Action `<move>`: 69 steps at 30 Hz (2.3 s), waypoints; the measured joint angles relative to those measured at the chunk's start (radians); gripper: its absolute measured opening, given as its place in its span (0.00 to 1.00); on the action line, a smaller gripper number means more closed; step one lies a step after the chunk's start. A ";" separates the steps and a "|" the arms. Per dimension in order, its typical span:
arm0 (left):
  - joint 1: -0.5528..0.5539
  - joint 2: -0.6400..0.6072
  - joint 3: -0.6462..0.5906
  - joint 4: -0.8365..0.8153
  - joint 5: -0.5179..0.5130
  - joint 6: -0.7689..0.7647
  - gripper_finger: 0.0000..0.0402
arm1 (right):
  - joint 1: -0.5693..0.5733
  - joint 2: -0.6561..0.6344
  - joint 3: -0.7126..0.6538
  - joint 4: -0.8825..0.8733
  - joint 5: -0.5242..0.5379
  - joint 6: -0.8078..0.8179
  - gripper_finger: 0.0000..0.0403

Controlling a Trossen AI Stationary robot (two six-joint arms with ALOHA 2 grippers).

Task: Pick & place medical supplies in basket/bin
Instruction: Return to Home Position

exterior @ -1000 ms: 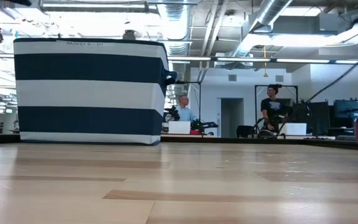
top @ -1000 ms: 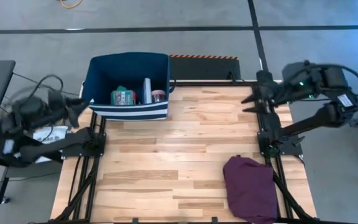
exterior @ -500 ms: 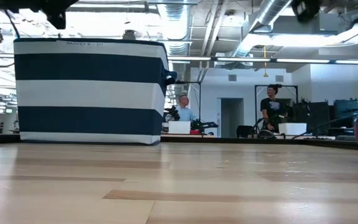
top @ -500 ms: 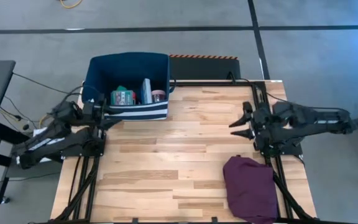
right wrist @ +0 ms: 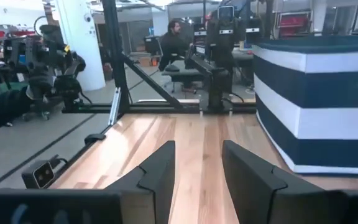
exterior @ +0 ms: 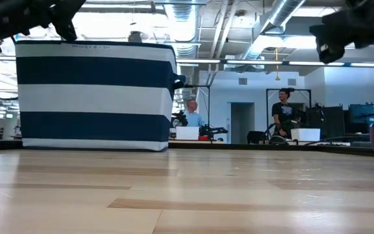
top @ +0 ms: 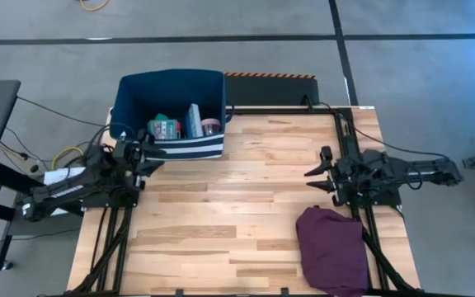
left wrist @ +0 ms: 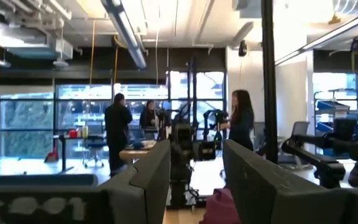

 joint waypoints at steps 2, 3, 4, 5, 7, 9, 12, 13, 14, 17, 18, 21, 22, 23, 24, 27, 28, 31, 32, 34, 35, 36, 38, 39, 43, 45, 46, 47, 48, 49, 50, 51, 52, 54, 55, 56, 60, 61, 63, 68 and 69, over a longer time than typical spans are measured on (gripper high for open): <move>0.000 0.001 -0.005 0.033 0.004 -0.007 0.34 | 0.000 -0.025 -0.030 0.012 0.000 0.018 0.31; 0.000 0.002 -0.005 0.039 0.003 -0.011 0.34 | 0.000 -0.033 -0.042 0.019 0.000 0.028 0.31; 0.000 0.002 -0.006 0.042 0.004 -0.018 0.34 | 0.000 -0.040 -0.055 0.028 0.000 0.038 0.31; 0.000 0.002 -0.005 0.041 0.005 -0.023 0.34 | 0.000 -0.046 -0.070 0.038 -0.001 0.044 0.31; 0.000 0.002 -0.004 0.014 0.033 -0.029 0.34 | 0.005 -0.058 -0.104 0.061 -0.001 0.055 0.31; -0.011 0.002 -0.005 0.000 0.067 -0.027 0.34 | 0.011 -0.066 -0.138 0.078 -0.001 0.072 0.31; -0.048 0.002 -0.019 0.065 0.083 -0.025 0.34 | 0.016 -0.068 -0.181 0.129 0.000 0.080 0.31; -0.061 0.001 -0.020 0.110 0.105 -0.015 0.34 | 0.015 -0.068 -0.182 0.136 0.000 0.081 0.31; -0.074 -0.001 -0.019 0.173 0.146 -0.010 0.34 | 0.015 -0.067 -0.182 0.137 0.000 0.084 0.31; -0.107 -0.010 0.023 0.394 0.315 0.000 0.34 | 0.013 -0.060 -0.182 0.138 0.001 0.097 0.31; -0.120 -0.011 0.033 0.429 0.371 -0.016 0.34 | 0.013 -0.062 -0.182 0.139 0.001 0.097 0.31; -0.153 -0.005 0.023 0.334 0.397 -0.061 0.34 | 0.014 -0.061 -0.182 0.133 0.001 0.097 0.31; -0.163 -0.005 0.019 0.272 0.357 -0.049 0.34 | 0.014 -0.060 -0.182 0.130 0.002 0.097 0.31; -0.173 -0.006 0.016 0.200 0.302 -0.021 0.34 | 0.013 -0.060 -0.182 0.131 0.003 0.097 0.31; -0.186 -0.008 0.011 0.132 0.239 0.009 0.34 | 0.014 -0.060 -0.182 0.134 0.003 0.097 0.31; -0.237 0.026 -0.029 0.009 0.097 0.046 0.34 | 0.014 -0.060 -0.182 0.133 0.003 0.098 0.31; -0.258 0.038 -0.047 0.015 0.092 0.054 0.34 | 0.013 -0.060 -0.183 0.131 0.003 0.098 0.31; -0.325 0.062 -0.087 0.062 0.083 0.081 0.34 | 0.013 -0.060 -0.183 0.118 0.004 0.105 0.31; -0.344 0.067 -0.102 0.063 0.059 0.084 0.34 | 0.013 -0.060 -0.183 0.118 0.005 0.106 0.31; -0.374 0.074 -0.105 -0.003 -0.038 0.091 0.34 | 0.013 -0.060 -0.183 0.118 0.015 0.104 0.31; -0.386 0.074 -0.104 -0.048 -0.097 0.093 0.34 | 0.013 -0.060 -0.183 0.118 0.031 0.100 0.31; -0.395 0.074 -0.104 -0.078 -0.165 0.094 0.34 | 0.013 -0.060 -0.183 0.117 0.048 0.098 0.31; -0.403 0.072 -0.104 -0.134 -0.287 0.096 0.34 | 0.013 -0.060 -0.183 0.117 0.101 0.098 0.31; -0.406 0.074 -0.104 -0.154 -0.336 0.093 0.34 | 0.013 -0.060 -0.183 0.115 0.128 0.098 0.31; -0.406 0.077 -0.104 -0.194 -0.392 0.035 0.34 | 0.013 -0.060 -0.183 0.100 0.182 0.098 0.31; -0.406 0.077 -0.104 -0.213 -0.397 0.011 0.34 | 0.013 -0.060 -0.183 0.090 0.183 0.098 0.31; -0.406 0.077 -0.104 -0.222 -0.403 -0.001 0.34 | 0.013 -0.060 -0.183 0.088 0.183 0.098 0.31; -0.406 0.077 -0.104 -0.233 -0.409 -0.014 0.34 | 0.013 -0.060 -0.183 0.087 0.183 0.098 0.31; -0.406 0.077 -0.104 -0.251 -0.413 -0.031 0.34 | 0.013 -0.060 -0.184 0.084 0.183 0.098 0.31; -0.406 0.077 -0.104 -0.275 -0.414 -0.053 0.34 | 0.013 -0.060 -0.184 0.080 0.183 0.098 0.31; -0.406 0.077 -0.105 -0.301 -0.413 -0.076 0.34 | 0.013 -0.060 -0.184 0.078 0.183 0.098 0.31; -0.406 0.077 -0.105 -0.326 -0.413 -0.097 0.34 | 0.013 -0.060 -0.184 0.077 0.183 0.098 0.31; -0.406 0.077 -0.105 -0.354 -0.413 -0.116 0.34 | 0.013 -0.060 -0.184 0.077 0.183 0.098 0.31; -0.406 0.077 -0.105 -0.408 -0.416 -0.136 0.34 | 0.013 -0.060 -0.184 0.077 0.183 0.098 0.31; -0.406 0.079 -0.105 -0.409 -0.424 -0.138 0.34 | 0.013 -0.060 -0.184 0.077 0.183 0.098 0.31; -0.406 0.081 -0.105 -0.409 -0.431 -0.138 0.34 | 0.013 -0.060 -0.184 0.077 0.183 0.098 0.31; -0.406 0.084 -0.105 -0.414 -0.447 -0.139 0.34 | 0.013 -0.060 -0.184 0.077 0.183 0.097 0.31; -0.406 0.083 -0.105 -0.414 -0.447 -0.140 0.34 | 0.013 -0.060 -0.184 0.077 0.183 0.097 0.31; -0.406 0.083 -0.105 -0.415 -0.447 -0.140 0.34 | 0.013 -0.060 -0.184 0.077 0.183 0.097 0.31; -0.406 0.083 -0.105 -0.415 -0.450 -0.140 0.34 | 0.013 -0.060 -0.185 0.076 0.183 0.097 0.31; -0.406 0.083 -0.105 -0.415 -0.450 -0.140 0.34 | 0.013 -0.060 -0.185 0.074 0.183 0.097 0.31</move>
